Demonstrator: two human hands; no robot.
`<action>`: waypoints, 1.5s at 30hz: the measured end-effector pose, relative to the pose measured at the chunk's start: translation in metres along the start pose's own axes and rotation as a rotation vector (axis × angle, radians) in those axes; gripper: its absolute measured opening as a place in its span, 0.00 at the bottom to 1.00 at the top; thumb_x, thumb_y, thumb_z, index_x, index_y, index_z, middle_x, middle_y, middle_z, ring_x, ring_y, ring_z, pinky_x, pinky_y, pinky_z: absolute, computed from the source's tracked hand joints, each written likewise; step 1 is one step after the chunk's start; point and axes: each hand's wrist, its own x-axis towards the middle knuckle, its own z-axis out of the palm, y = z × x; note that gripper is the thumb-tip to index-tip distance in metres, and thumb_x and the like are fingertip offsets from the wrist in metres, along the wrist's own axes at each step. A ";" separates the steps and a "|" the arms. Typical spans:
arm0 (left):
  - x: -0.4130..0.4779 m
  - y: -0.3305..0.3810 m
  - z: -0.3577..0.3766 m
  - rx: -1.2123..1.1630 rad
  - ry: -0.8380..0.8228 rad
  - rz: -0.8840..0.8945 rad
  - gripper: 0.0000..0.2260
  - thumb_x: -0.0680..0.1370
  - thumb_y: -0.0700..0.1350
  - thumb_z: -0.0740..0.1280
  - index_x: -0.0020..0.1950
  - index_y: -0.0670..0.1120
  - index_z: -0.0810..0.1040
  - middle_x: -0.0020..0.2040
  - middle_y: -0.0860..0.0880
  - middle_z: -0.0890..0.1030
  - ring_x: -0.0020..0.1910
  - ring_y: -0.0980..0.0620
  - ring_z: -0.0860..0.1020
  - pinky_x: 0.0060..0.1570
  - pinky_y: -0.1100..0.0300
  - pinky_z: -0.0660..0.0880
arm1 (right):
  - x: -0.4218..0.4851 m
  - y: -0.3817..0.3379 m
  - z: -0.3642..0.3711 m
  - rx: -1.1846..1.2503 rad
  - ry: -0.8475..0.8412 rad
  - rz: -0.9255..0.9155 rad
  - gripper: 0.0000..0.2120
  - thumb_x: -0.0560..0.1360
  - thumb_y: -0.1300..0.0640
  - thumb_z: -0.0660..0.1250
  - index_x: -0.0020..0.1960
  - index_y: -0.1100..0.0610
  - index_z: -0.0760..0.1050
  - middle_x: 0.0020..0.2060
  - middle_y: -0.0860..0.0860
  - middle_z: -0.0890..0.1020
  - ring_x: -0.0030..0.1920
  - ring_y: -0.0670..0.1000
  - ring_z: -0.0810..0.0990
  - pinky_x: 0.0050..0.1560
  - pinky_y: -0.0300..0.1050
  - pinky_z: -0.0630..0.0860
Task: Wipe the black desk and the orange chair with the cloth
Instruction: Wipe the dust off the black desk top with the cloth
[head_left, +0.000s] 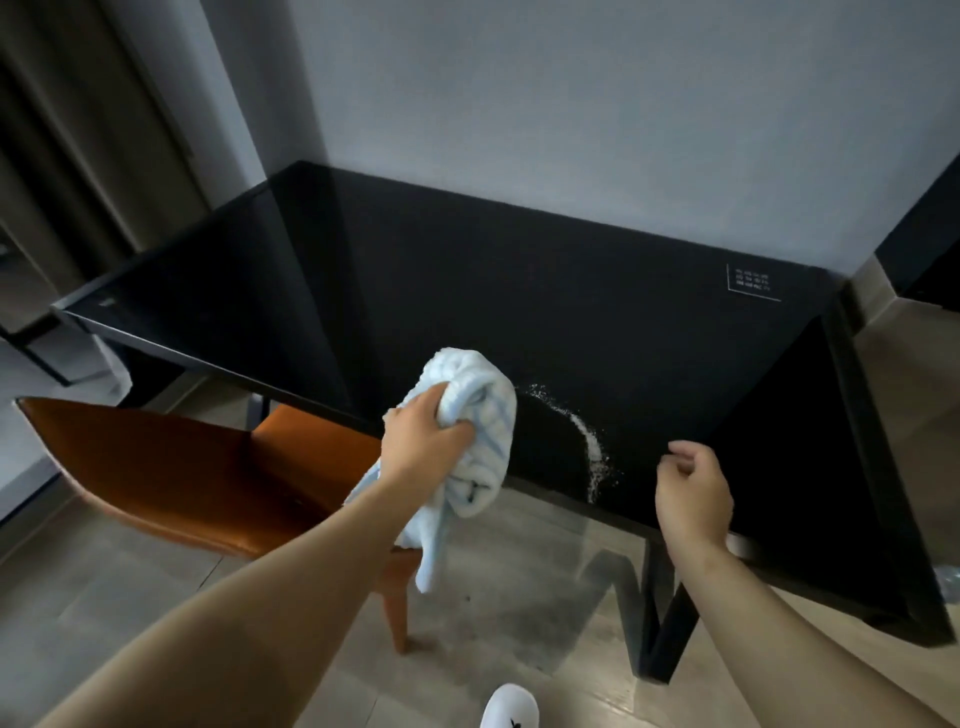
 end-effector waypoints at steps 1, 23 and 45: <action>-0.001 -0.004 -0.003 0.012 0.034 -0.026 0.06 0.69 0.48 0.64 0.44 0.57 0.75 0.45 0.47 0.82 0.48 0.44 0.79 0.52 0.44 0.75 | -0.002 0.001 -0.002 -0.043 -0.023 -0.023 0.12 0.77 0.60 0.61 0.60 0.53 0.73 0.51 0.49 0.78 0.58 0.55 0.74 0.62 0.58 0.70; 0.132 0.077 0.129 0.592 -0.176 -0.157 0.10 0.68 0.63 0.57 0.48 0.66 0.68 0.54 0.57 0.67 0.63 0.48 0.66 0.60 0.41 0.63 | 0.185 0.014 -0.041 -0.399 -0.235 -0.197 0.14 0.78 0.51 0.61 0.63 0.52 0.72 0.59 0.50 0.77 0.64 0.53 0.69 0.61 0.50 0.66; -0.024 0.058 0.129 0.674 -0.484 0.212 0.17 0.68 0.58 0.58 0.56 0.61 0.73 0.60 0.64 0.72 0.62 0.51 0.63 0.58 0.47 0.62 | 0.077 0.032 -0.055 -0.428 -0.455 -0.293 0.15 0.78 0.59 0.60 0.64 0.54 0.71 0.63 0.51 0.74 0.68 0.53 0.67 0.68 0.51 0.67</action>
